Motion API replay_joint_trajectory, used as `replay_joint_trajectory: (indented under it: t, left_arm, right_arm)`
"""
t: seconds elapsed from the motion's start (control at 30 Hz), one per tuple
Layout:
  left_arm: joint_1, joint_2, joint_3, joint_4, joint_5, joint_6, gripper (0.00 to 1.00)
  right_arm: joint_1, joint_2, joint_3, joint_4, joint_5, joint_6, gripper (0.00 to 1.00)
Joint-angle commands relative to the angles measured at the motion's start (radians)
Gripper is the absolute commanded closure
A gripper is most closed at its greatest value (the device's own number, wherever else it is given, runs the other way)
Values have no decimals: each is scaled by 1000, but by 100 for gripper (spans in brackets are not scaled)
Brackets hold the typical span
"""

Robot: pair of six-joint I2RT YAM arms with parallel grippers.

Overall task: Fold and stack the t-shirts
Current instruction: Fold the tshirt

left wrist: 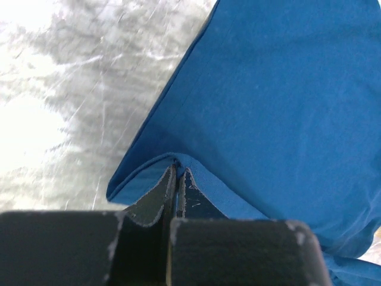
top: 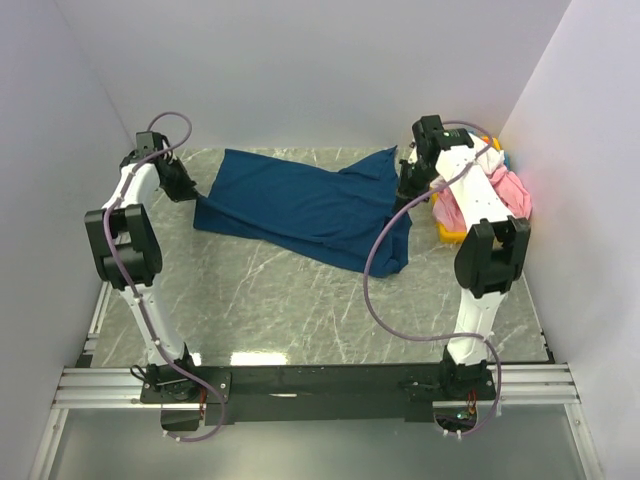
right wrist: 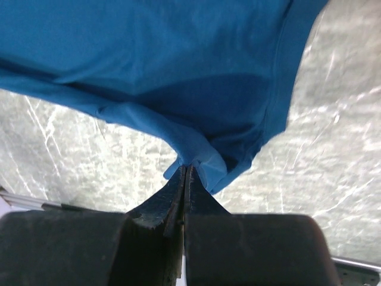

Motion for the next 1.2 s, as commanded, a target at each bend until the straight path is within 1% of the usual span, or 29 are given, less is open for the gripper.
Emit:
replay_joint_trajectory:
  t: [0.0, 0.17, 0.47, 0.53, 0.57, 0.6, 0.63, 0.67, 0.7, 0.73, 0.77, 0.8, 0.83, 0.9, 0.93, 1.0, 1.03, 1.1, 1.13, 1.17]
  left_arm:
    - [0, 39, 85, -25, 41, -5, 100]
    - [-3, 82, 136, -33, 66, 4, 100]
    - [-7, 142, 203, -34, 86, 9, 99]
    - [-9, 146, 211, -30, 87, 7, 92]
    - [-9, 152, 214, -28, 90, 7, 79]
    - [-12, 154, 215, -27, 90, 6, 70]
    - [-12, 153, 212, -17, 95, 5, 54]
    - [-12, 146, 211, -13, 94, 4, 49]
    - [-13, 139, 208, -10, 94, 4, 45]
    - [-13, 133, 194, -4, 92, 5, 40]
    - [-13, 114, 185, -2, 87, 7, 37]
    - [-13, 102, 173, 1, 81, 15, 35]
    - [-13, 90, 136, 4, 65, 19, 31]
    - [-13, 47, 87, 15, 51, 33, 30]
    - [-15, 32, 29, 21, 46, 38, 29]
    - [-13, -11, -54, 35, 35, 51, 30]
    - [-13, -24, -82, 38, 32, 55, 30]
    - [-12, -62, -158, 52, 20, 65, 31]
    - [-12, -83, -182, 58, 14, 67, 32]
    - [-12, -94, -203, 62, 9, 68, 32]
  right_arm:
    - [-15, 41, 99, -45, 29, -34, 100]
    - [-27, 107, 165, -49, 27, -45, 100]
    - [-44, 179, 231, -45, 21, -63, 100]
    - [-46, 196, 240, -38, 12, -66, 100]
    - [-44, 202, 251, -34, 9, -68, 100]
    - [-46, 208, 257, -31, 6, -71, 98]
    - [-46, 221, 267, -28, -2, -74, 91]
    - [-46, 224, 272, -26, -3, -77, 81]
    - [-46, 227, 277, -28, -3, -78, 60]
    - [-47, 224, 274, -28, 1, -81, 54]
    - [-47, 216, 262, -26, 3, -81, 49]
    - [-47, 187, 237, -8, 3, -81, 41]
    - [-49, 167, 172, 6, 1, -81, 38]
    - [-52, 97, 87, 58, 0, -78, 36]
    - [-53, 71, -3, 76, -3, -78, 35]
    - [-57, -3, -96, 124, -11, -78, 35]
    - [-57, -26, -180, 139, -16, -78, 35]
    - [-57, -87, -260, 176, -28, -75, 36]
    - [-58, -106, -330, 187, -36, -75, 37]
    - [-58, -123, -364, 208, -40, -72, 38]
